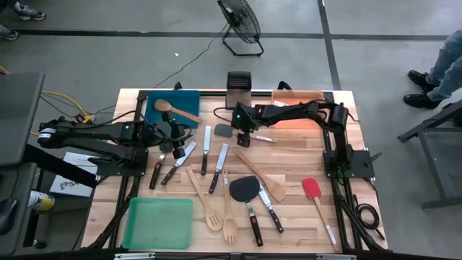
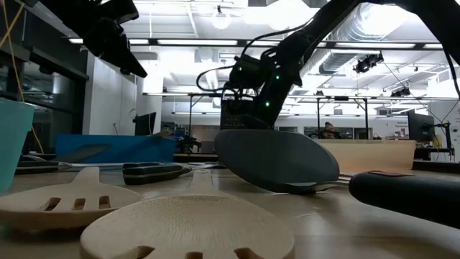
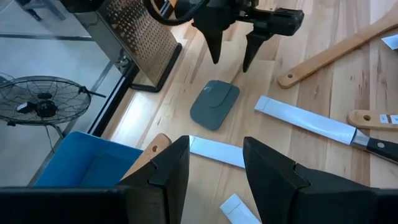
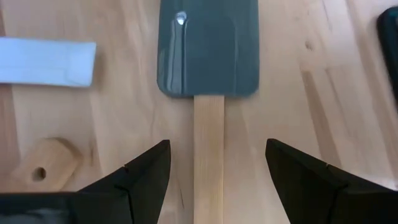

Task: Pick & Place Kitchen Items
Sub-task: Put the grey spatula into the green bin

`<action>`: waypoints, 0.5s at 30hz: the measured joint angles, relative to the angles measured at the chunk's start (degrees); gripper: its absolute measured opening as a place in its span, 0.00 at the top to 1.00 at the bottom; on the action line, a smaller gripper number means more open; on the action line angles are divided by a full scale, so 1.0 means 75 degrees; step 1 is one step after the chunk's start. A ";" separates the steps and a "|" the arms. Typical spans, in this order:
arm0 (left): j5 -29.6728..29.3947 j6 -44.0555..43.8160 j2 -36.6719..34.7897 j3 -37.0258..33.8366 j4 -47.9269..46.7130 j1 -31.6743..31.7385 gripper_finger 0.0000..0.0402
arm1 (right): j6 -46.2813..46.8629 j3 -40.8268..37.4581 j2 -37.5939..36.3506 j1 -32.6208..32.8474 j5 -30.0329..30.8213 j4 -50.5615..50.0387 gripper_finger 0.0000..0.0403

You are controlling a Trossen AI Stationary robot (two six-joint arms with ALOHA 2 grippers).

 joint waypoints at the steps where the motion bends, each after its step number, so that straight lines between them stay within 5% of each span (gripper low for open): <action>1: 0.0000 0.0000 0.0000 0.0000 0.0000 0.0000 0.63 | 0.0007 0.0000 0.0044 -0.0001 0.0003 -0.0063 0.37; 8: 0.0000 -0.0003 0.0003 0.0000 -0.0009 0.0000 0.63 | 0.0226 0.0032 0.0334 -0.0006 -0.0097 -0.0150 0.39; 15: -0.0002 -0.0003 0.0003 0.0000 -0.0040 0.0000 0.63 | 0.0241 0.0027 0.0359 -0.0011 -0.0073 -0.0512 0.56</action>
